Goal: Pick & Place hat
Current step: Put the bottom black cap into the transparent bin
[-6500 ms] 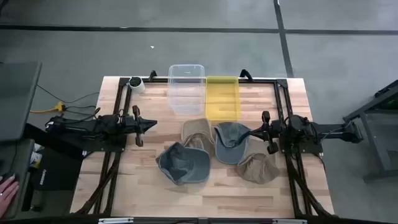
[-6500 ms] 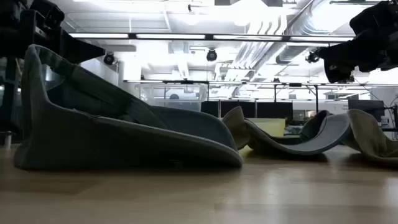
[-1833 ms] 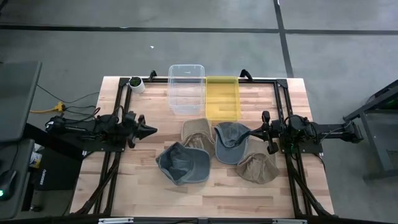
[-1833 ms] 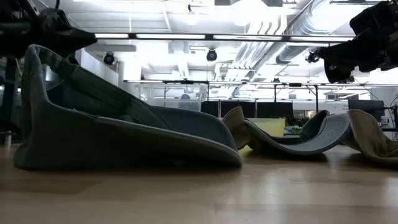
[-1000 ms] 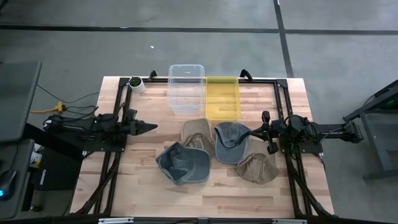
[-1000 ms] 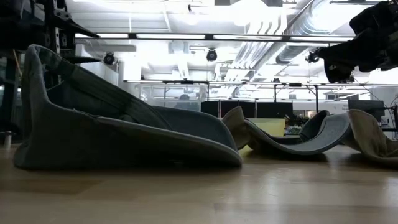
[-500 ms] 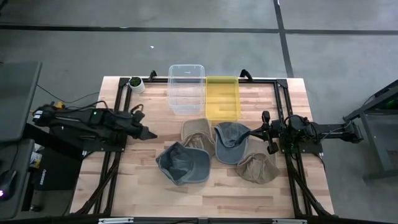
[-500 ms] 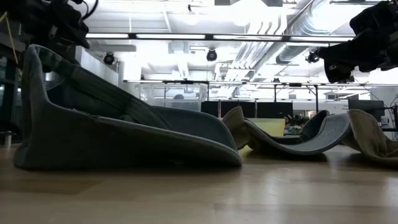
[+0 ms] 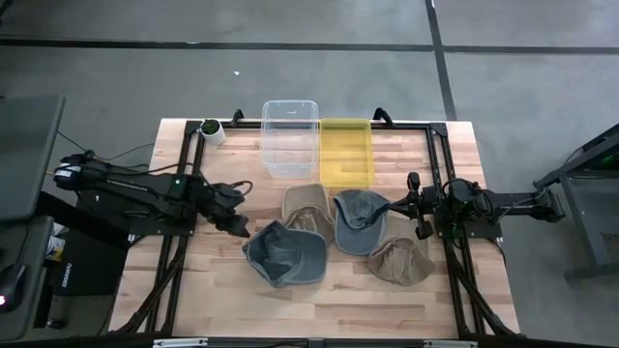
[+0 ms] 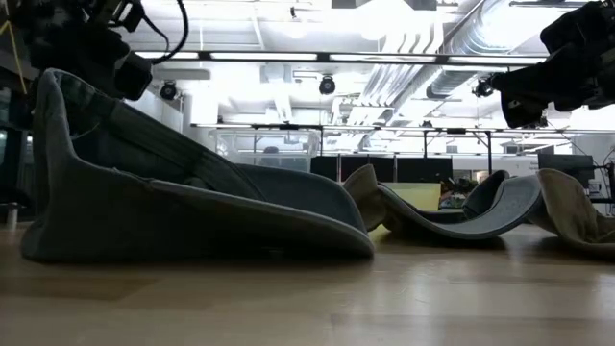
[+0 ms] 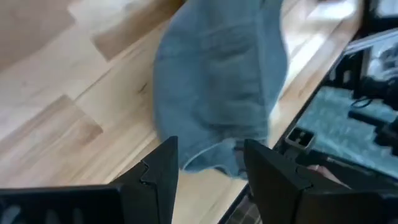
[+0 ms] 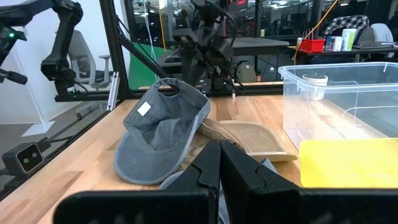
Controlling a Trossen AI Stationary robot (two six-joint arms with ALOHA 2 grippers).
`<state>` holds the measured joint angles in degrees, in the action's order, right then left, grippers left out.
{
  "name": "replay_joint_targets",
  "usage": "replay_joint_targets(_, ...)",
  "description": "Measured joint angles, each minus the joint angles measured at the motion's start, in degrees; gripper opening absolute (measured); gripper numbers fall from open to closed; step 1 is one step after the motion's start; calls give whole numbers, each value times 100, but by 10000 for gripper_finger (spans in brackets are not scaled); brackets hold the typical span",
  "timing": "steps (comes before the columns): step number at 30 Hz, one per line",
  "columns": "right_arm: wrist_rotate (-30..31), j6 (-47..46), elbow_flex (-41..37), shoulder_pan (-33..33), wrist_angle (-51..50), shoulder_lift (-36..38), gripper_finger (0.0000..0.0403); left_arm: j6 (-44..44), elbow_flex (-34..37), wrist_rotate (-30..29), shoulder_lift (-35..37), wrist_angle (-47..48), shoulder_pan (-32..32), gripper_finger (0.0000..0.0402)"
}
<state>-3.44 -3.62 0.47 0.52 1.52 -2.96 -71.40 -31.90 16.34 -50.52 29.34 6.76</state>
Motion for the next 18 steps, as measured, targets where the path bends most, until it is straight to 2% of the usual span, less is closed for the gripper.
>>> replay_joint_targets(7, 0, 0, 1, 0, 0, 0, 5, 61, 0, -25, -273, 228, 2, 161)
replay_joint_targets(12, 0, 0, 1, 0, 0, 0, 5, -233, 0, -368, -323, 457, 2, 161)
replay_joint_targets(18, 1, 0, 1, 0, 0, 0, 5, -404, 0, -263, -916, 610, 2, 161)
